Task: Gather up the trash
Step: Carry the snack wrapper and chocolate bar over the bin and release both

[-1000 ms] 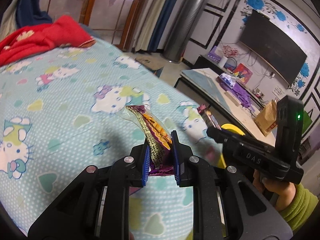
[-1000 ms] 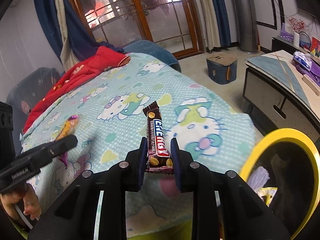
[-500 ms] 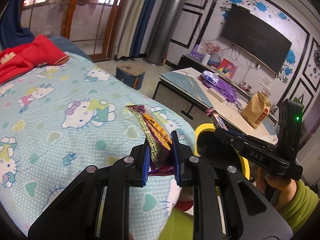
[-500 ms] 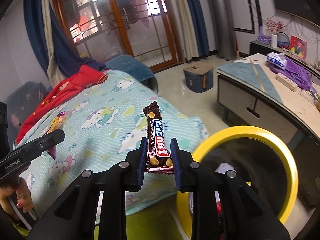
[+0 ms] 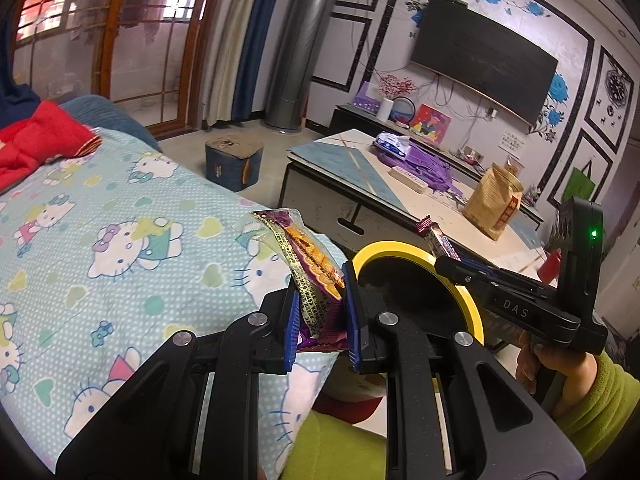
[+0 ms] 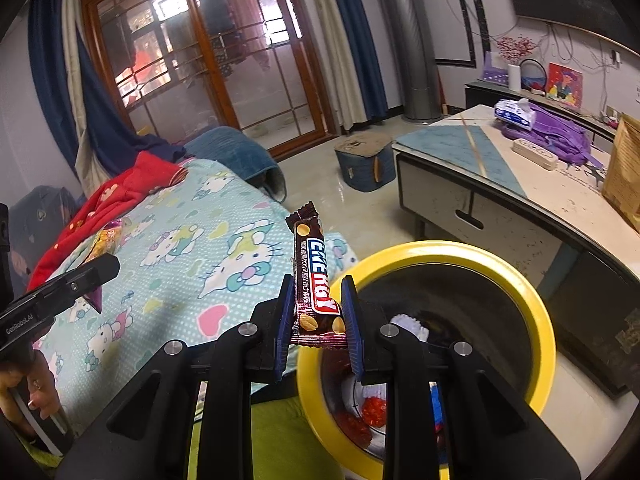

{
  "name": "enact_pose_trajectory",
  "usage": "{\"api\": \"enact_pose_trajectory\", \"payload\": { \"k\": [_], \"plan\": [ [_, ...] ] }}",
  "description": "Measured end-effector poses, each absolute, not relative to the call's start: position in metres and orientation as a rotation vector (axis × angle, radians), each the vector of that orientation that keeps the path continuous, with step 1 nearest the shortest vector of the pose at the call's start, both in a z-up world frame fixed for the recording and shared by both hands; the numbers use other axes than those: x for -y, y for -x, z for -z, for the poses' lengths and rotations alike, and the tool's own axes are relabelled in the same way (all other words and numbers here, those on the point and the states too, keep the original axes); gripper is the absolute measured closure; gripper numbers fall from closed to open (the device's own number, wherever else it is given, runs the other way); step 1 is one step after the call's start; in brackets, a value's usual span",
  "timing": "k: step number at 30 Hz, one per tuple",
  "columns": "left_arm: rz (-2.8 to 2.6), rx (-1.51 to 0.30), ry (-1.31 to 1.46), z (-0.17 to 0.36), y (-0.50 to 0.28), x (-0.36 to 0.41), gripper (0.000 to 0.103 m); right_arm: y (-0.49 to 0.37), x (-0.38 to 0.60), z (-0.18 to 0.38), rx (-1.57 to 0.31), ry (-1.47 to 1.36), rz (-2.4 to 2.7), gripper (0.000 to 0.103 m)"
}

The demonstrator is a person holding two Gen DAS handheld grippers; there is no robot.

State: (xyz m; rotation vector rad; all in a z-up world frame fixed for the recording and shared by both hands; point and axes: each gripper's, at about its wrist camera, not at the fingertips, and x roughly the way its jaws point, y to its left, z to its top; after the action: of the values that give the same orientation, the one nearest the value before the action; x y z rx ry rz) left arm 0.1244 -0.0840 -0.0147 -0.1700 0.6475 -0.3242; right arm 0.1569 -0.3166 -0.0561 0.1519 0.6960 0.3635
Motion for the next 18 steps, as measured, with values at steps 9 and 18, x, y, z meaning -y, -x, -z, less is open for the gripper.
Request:
{"api": "enact_pose_trajectory", "payload": {
  "k": [9, 18],
  "plan": [
    [0.378, -0.644, 0.118, 0.012, -0.130, 0.111, 0.090, -0.149, 0.340, 0.055, -0.678, -0.189, -0.319, 0.080],
    [0.420, -0.649, 0.071, 0.013, -0.137, 0.134, 0.090, -0.143, 0.358, 0.057, -0.666, -0.209, -0.274, 0.080]
  ]
}}
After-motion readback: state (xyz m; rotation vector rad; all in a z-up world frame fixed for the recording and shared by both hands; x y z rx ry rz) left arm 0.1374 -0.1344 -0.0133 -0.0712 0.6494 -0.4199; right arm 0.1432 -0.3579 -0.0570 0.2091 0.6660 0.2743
